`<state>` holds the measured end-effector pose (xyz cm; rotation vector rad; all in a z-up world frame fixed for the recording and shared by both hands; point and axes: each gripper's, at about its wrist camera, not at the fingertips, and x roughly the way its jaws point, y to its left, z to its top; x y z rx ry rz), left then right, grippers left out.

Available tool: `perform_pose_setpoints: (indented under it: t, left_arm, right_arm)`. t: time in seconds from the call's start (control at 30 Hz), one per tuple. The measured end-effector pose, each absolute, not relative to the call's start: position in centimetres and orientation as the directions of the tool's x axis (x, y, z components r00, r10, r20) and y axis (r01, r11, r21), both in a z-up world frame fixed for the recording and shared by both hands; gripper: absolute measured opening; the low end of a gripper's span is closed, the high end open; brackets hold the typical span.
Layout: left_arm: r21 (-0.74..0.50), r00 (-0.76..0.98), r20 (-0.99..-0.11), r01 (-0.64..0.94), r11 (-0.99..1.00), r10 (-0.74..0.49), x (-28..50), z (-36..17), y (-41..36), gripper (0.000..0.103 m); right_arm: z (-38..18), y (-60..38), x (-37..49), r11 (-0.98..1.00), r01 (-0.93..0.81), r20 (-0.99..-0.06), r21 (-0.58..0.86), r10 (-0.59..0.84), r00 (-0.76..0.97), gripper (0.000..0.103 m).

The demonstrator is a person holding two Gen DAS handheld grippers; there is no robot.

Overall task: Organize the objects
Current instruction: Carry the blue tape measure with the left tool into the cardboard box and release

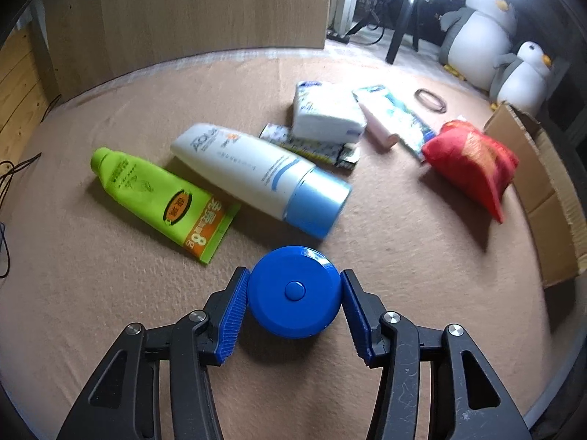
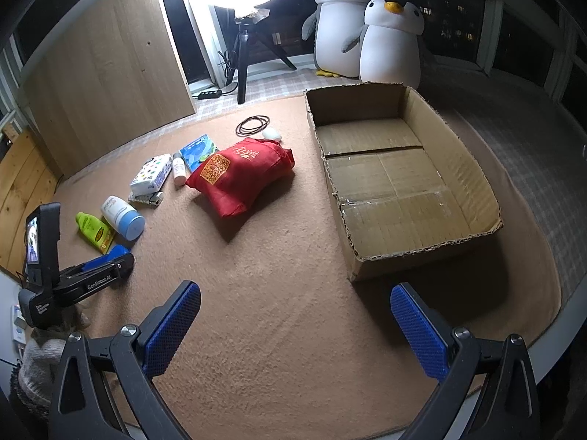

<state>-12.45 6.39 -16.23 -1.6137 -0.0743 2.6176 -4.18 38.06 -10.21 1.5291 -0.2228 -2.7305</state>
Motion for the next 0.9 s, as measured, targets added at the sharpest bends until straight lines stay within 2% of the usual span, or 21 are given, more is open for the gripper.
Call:
perform_pose_setpoints:
  t: [0.33,0.9]
  left_arm:
    - [-0.084,-0.514,-0.844,-0.152,-0.985,0.151,-13.1,-11.2,11.4,0.054]
    - [-0.110,-0.500,-0.787,-0.462,-0.880,0.361,-14.9,-7.5,31.8,0.054]
  right_arm:
    - [-10.1,39.4,-3.4,-0.988,-0.083,-0.848,0.130,-0.067,-0.526,0.102]
    - [-10.3,47.7,0.4,-0.964,-0.240,-0.856,0.112,0.029,-0.516,0.103]
